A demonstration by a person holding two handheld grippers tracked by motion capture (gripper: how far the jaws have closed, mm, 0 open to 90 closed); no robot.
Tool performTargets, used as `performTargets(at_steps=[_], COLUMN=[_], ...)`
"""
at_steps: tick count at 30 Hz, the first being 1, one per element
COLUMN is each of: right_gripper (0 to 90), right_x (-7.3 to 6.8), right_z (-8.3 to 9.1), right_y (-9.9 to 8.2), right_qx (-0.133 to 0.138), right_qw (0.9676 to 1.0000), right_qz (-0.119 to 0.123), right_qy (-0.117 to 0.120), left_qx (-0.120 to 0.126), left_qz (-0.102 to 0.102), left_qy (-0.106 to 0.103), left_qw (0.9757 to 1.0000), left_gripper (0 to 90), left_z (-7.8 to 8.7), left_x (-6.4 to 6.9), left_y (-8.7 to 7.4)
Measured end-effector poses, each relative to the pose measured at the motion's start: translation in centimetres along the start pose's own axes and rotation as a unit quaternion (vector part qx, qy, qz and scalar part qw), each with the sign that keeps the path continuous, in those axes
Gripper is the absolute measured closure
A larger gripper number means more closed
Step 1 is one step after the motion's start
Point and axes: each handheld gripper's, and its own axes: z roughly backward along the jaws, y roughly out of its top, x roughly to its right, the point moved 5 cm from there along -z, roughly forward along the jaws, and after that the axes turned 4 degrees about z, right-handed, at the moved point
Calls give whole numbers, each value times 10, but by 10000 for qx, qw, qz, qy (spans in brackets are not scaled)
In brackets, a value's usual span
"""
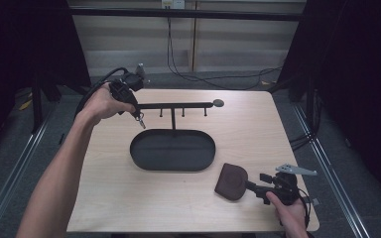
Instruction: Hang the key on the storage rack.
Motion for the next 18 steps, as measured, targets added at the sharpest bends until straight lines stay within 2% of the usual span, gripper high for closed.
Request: performTargets(at_steps=[2, 5, 7, 10, 16, 18], right_gripper=[244, 245, 244, 245, 245, 245], right_x=[0, 0, 1, 1, 0, 0], right_z=[0, 0, 0, 0, 1, 1], right_y=[0, 0, 0, 0, 0, 0], right_qx=[-3, -6, 1, 8, 17, 17], right_qw=[10000, 10000, 10000, 10000, 10000, 10000], right_qz=[8, 2, 2, -13, -2, 4], right_qy=[-1, -14, -28, -43, -48, -50], left_qx=[64, 98, 243, 323, 577, 580], left_qz=[53, 24, 126, 183, 387, 369], left_qy=[-8, -48, -61, -52, -120, -111], left_qw=[10000, 9999, 9996, 9993, 9975, 9976], left_gripper=[851, 841, 808, 739, 675, 671], left_z=[-1, 0, 2, 4, 8, 8], left_x=[0, -2, -2, -4, -6, -5], left_y=[-1, -4, -6, -11, -19, -20])
